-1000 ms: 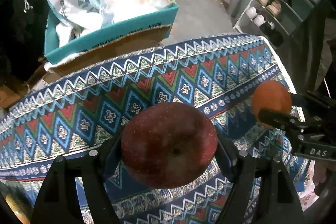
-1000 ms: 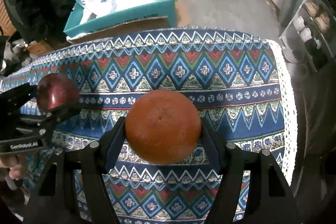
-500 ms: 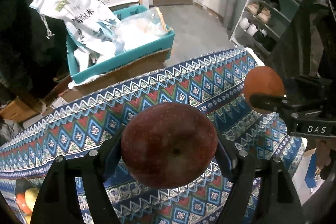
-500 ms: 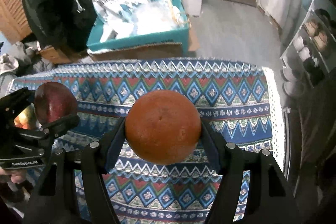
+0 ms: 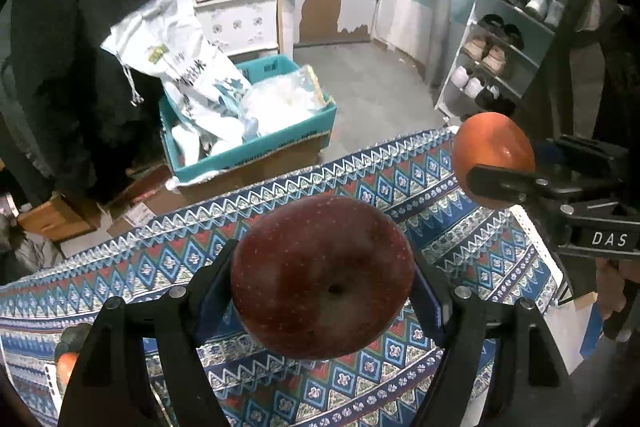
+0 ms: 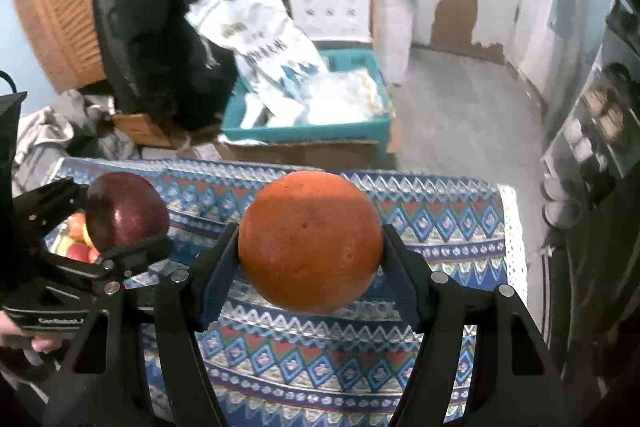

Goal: Organize fruits
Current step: 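Carry the apple with the left gripper while the right carries the orange to the bowl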

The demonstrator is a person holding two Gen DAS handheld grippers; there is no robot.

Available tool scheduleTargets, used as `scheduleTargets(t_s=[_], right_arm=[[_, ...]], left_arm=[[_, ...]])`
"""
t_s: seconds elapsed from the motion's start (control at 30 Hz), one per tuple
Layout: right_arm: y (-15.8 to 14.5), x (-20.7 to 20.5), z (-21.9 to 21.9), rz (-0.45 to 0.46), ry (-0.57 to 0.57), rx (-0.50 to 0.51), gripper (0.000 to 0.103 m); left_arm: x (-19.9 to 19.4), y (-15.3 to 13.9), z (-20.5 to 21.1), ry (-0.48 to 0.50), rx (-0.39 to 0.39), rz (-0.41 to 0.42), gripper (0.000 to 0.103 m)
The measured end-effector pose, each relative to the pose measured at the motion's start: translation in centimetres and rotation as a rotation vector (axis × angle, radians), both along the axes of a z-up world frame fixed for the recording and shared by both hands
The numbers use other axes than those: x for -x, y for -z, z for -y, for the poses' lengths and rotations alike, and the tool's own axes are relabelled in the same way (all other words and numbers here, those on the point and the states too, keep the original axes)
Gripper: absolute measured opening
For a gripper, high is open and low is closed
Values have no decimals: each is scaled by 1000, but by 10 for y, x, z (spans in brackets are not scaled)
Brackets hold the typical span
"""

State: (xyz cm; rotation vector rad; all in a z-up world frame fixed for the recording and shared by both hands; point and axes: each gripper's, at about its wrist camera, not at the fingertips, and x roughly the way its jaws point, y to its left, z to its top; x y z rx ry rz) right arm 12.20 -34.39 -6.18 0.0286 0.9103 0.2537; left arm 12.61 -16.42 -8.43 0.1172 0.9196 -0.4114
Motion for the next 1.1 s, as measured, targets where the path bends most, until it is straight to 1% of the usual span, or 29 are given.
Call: scheduleTargets(t_s=[0.23, 0.43, 0.5, 0.8, 1.0, 1.1], right_arm=[[-26, 16, -19, 49, -36, -15, 68], [-42, 24, -29, 72, -52, -57, 68], [-46, 26, -33, 80, -58, -54, 68], [-62, 32, -63, 107, -111, -60, 68], [-71, 37, -96, 120, -173, -63, 68], [-70, 39, -113, 115, -206, -57, 68]], left_arm=[[18, -28, -18, -33, 21, 39, 79], [35, -46, -42, -65, 34, 61, 79], [42, -51, -52, -77, 31, 73, 79], [67, -64, -95, -130, 39, 84, 79], [82, -68, -117, -160, 33, 102, 79], [86, -67, -130, -175, 44, 91, 79]])
